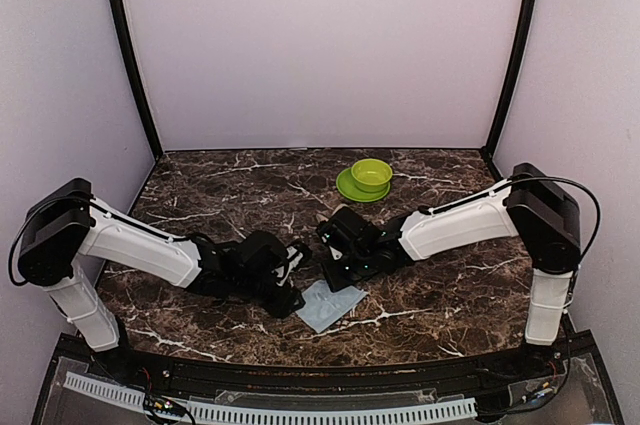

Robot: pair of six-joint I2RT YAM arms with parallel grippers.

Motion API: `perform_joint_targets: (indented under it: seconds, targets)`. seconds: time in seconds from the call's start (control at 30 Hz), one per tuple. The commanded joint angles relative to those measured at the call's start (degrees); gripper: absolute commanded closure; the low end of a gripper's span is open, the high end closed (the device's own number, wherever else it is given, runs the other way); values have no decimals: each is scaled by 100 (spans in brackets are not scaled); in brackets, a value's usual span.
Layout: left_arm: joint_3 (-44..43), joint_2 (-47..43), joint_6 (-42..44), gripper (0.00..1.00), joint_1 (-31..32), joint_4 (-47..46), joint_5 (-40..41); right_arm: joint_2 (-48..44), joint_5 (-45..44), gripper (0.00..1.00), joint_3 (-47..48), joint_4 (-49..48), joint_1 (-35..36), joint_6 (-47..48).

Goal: Organize the sunglasses
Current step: Pick up the glasses cleaning cloth from the center of the board.

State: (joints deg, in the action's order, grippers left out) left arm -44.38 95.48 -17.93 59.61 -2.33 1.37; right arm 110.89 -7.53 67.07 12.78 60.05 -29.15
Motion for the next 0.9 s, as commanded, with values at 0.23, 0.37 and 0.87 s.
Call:
perform_joint_targets:
  seconds: [0.23,0.37,0.87]
  targets:
    - [8,94,251,64,123,294,-18,-230,6,100,-62,-197,-28,-76]
    - [-41,162,286,69,256,509,219,-229,39,100,-228,-220,-29,-90]
    - [55,121,121,83,329,570,436,-225,155,100,-260,-346,-37,-138]
